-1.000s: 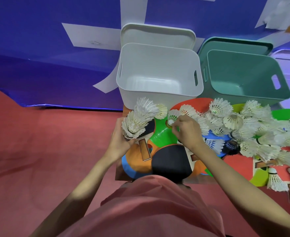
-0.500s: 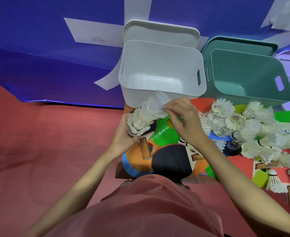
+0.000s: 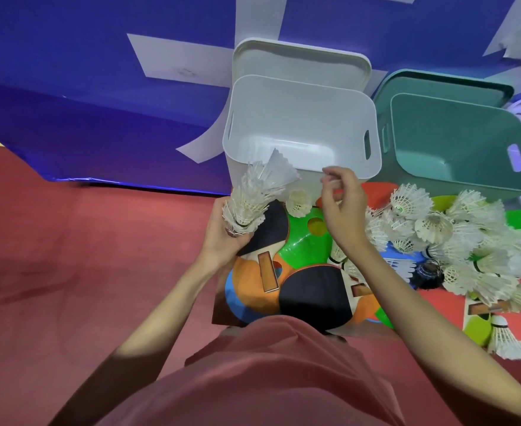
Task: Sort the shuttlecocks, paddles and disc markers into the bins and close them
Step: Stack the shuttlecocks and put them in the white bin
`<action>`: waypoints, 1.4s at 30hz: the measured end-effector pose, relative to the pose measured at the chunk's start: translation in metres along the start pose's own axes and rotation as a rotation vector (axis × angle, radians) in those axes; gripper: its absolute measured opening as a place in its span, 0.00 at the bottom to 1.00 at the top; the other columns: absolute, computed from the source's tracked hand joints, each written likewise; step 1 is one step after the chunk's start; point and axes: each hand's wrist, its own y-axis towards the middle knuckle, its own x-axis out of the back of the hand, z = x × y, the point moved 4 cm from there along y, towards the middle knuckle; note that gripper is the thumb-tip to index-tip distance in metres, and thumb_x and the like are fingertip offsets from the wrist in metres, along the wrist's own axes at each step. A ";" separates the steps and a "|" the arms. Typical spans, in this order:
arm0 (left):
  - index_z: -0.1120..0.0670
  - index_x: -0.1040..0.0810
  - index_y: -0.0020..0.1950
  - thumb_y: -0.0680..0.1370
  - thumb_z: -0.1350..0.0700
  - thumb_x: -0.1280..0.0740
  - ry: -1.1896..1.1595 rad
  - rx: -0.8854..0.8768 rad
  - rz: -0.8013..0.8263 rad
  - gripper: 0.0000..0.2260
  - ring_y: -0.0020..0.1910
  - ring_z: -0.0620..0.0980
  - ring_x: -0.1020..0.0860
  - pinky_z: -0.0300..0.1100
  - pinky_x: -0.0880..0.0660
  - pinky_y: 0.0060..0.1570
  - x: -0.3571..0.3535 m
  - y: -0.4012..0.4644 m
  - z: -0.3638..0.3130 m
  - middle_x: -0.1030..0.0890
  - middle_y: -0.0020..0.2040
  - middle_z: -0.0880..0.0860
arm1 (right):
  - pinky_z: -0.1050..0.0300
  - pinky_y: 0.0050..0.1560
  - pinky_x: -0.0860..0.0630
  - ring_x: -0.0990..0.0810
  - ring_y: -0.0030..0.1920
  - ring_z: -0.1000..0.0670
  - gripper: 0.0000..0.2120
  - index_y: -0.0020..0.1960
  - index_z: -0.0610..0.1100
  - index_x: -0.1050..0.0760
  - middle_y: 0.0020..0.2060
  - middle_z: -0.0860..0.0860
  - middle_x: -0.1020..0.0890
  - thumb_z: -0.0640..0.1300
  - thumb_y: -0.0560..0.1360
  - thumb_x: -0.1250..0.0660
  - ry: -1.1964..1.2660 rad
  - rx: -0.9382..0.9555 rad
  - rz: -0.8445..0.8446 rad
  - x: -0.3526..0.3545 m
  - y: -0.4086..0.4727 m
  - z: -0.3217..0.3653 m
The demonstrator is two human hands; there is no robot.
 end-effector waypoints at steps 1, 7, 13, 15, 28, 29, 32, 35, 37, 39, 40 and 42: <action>0.49 0.31 0.57 0.66 0.64 0.25 -0.003 0.003 -0.005 0.25 0.47 0.51 0.22 0.48 0.26 0.44 0.001 0.000 0.001 0.22 0.51 0.57 | 0.52 0.44 0.23 0.23 0.41 0.51 0.10 0.55 0.42 0.24 0.46 0.46 0.21 0.42 0.76 0.39 -0.101 -0.040 0.049 -0.006 -0.001 -0.014; 0.53 0.32 0.58 0.66 0.63 0.25 -0.004 -0.005 -0.030 0.25 0.50 0.47 0.22 0.42 0.25 0.50 0.008 -0.007 0.005 0.22 0.52 0.54 | 0.53 0.47 0.24 0.21 0.49 0.45 0.19 0.54 0.38 0.21 0.49 0.44 0.20 0.53 0.73 0.31 -0.510 -0.170 0.396 -0.057 -0.015 -0.055; 0.50 0.31 0.58 0.65 0.63 0.25 0.027 -0.013 -0.044 0.26 0.51 0.47 0.21 0.42 0.24 0.51 0.016 -0.013 0.003 0.22 0.53 0.55 | 0.58 0.36 0.32 0.20 0.45 0.43 0.13 0.44 0.39 0.19 0.43 0.44 0.19 0.49 0.74 0.32 -0.687 -0.138 0.439 -0.080 -0.004 -0.056; 0.53 0.31 0.59 0.65 0.63 0.25 0.032 -0.014 -0.047 0.26 0.51 0.44 0.22 0.37 0.25 0.51 0.018 -0.014 0.003 0.22 0.53 0.53 | 0.57 0.36 0.31 0.20 0.44 0.41 0.11 0.41 0.37 0.20 0.41 0.42 0.19 0.45 0.74 0.35 -0.762 -0.096 0.445 -0.079 -0.003 -0.054; 0.59 0.32 0.59 0.68 0.70 0.25 0.093 -0.013 0.002 0.25 0.49 0.40 0.22 0.33 0.26 0.49 0.015 -0.009 0.006 0.22 0.52 0.52 | 0.65 0.37 0.33 0.27 0.34 0.56 0.06 0.43 0.39 0.20 0.40 0.48 0.21 0.39 0.76 0.34 -0.185 0.196 -0.173 0.024 -0.019 0.019; 0.57 0.32 0.59 0.68 0.69 0.25 0.096 -0.018 0.010 0.25 0.51 0.43 0.22 0.36 0.26 0.50 0.014 -0.007 0.005 0.22 0.53 0.52 | 0.67 0.37 0.33 0.27 0.35 0.58 0.06 0.43 0.38 0.20 0.39 0.47 0.20 0.38 0.76 0.34 -0.117 0.182 -0.175 0.031 -0.016 0.023; 0.55 0.31 0.60 0.68 0.64 0.24 0.127 -0.049 0.054 0.25 0.51 0.45 0.23 0.38 0.26 0.51 0.005 -0.003 -0.001 0.22 0.52 0.48 | 0.69 0.38 0.34 0.27 0.38 0.61 0.06 0.45 0.38 0.18 0.40 0.50 0.20 0.37 0.76 0.34 -0.049 0.178 -0.064 0.036 -0.009 0.028; 0.59 0.32 0.60 0.67 0.64 0.24 0.122 -0.058 0.107 0.25 0.48 0.43 0.24 0.37 0.27 0.49 -0.004 0.002 -0.005 0.23 0.50 0.48 | 0.66 0.45 0.32 0.26 0.42 0.59 0.06 0.46 0.38 0.18 0.42 0.50 0.18 0.38 0.76 0.33 -0.072 0.253 0.151 0.029 -0.007 0.029; 0.58 0.32 0.59 0.67 0.62 0.25 0.122 -0.068 0.126 0.25 0.49 0.43 0.24 0.37 0.27 0.49 -0.008 0.005 -0.009 0.23 0.51 0.50 | 0.65 0.48 0.30 0.23 0.44 0.54 0.06 0.48 0.38 0.18 0.43 0.47 0.17 0.37 0.76 0.34 -0.049 0.254 0.244 0.027 -0.005 0.029; 0.57 0.33 0.59 0.66 0.62 0.25 0.114 -0.085 0.129 0.26 0.49 0.43 0.24 0.37 0.27 0.49 -0.010 0.007 -0.013 0.23 0.52 0.52 | 0.61 0.44 0.28 0.22 0.44 0.48 0.06 0.49 0.39 0.18 0.43 0.48 0.18 0.37 0.76 0.34 -0.010 0.216 0.257 0.030 -0.002 0.031; 0.57 0.33 0.59 0.66 0.62 0.25 0.110 -0.094 0.128 0.26 0.49 0.41 0.24 0.36 0.27 0.49 -0.010 0.008 -0.015 0.23 0.51 0.51 | 0.58 0.42 0.27 0.22 0.44 0.47 0.06 0.49 0.41 0.18 0.43 0.49 0.18 0.38 0.77 0.34 0.007 0.190 0.248 0.032 -0.001 0.031; 0.56 0.32 0.58 0.65 0.63 0.24 0.094 -0.109 0.123 0.26 0.48 0.38 0.24 0.33 0.27 0.48 -0.013 0.010 -0.020 0.23 0.51 0.50 | 0.58 0.40 0.28 0.22 0.44 0.48 0.06 0.49 0.46 0.19 0.43 0.51 0.18 0.39 0.76 0.33 0.043 0.138 0.234 0.038 0.001 0.032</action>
